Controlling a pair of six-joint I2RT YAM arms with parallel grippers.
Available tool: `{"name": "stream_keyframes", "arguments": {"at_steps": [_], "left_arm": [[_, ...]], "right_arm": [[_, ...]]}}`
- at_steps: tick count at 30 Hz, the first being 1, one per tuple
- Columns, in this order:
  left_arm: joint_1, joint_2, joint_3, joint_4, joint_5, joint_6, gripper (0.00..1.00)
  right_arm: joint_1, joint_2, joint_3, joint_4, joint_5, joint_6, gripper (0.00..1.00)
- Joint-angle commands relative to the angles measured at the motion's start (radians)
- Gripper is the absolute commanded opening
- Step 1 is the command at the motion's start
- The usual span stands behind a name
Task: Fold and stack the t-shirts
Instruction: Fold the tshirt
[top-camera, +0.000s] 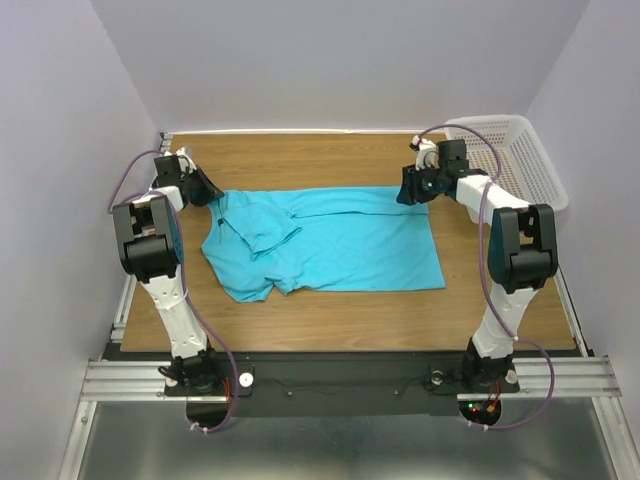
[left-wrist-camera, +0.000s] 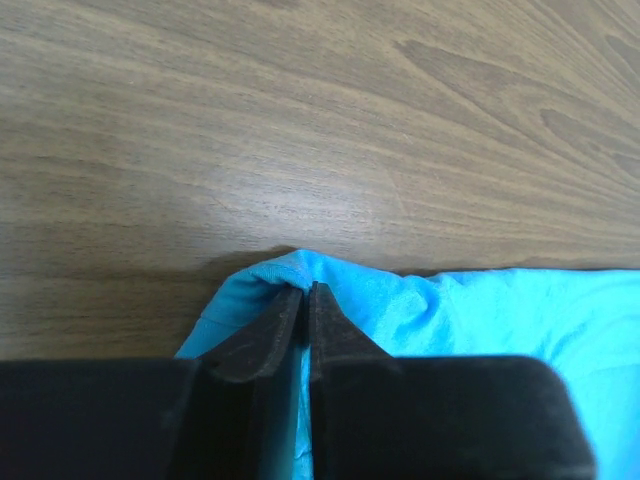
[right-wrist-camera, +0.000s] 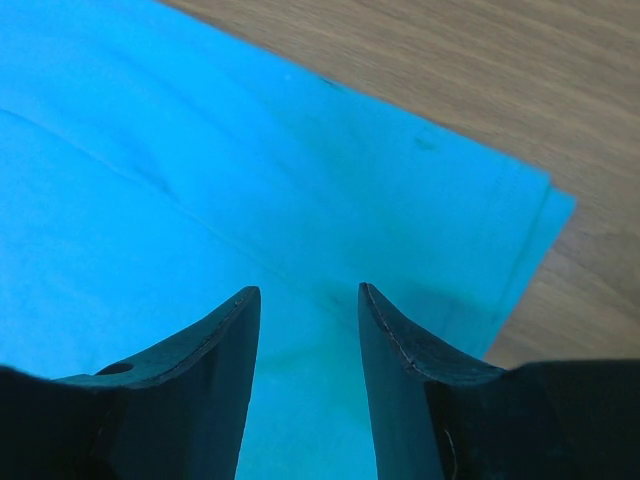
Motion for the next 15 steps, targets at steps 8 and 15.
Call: {"name": "stream_keyframes", "arguments": {"at_steps": [8, 15], "left_arm": [[0.004, -0.022, 0.041, 0.002, 0.034, 0.009, 0.00], [0.008, -0.025, 0.041, 0.002, 0.049, 0.007, 0.00]], "right_arm": [[-0.006, -0.080, -0.087, 0.012, 0.349, 0.016, 0.49], [-0.012, -0.072, -0.109, 0.016, 0.341, 0.018, 0.48]]}}
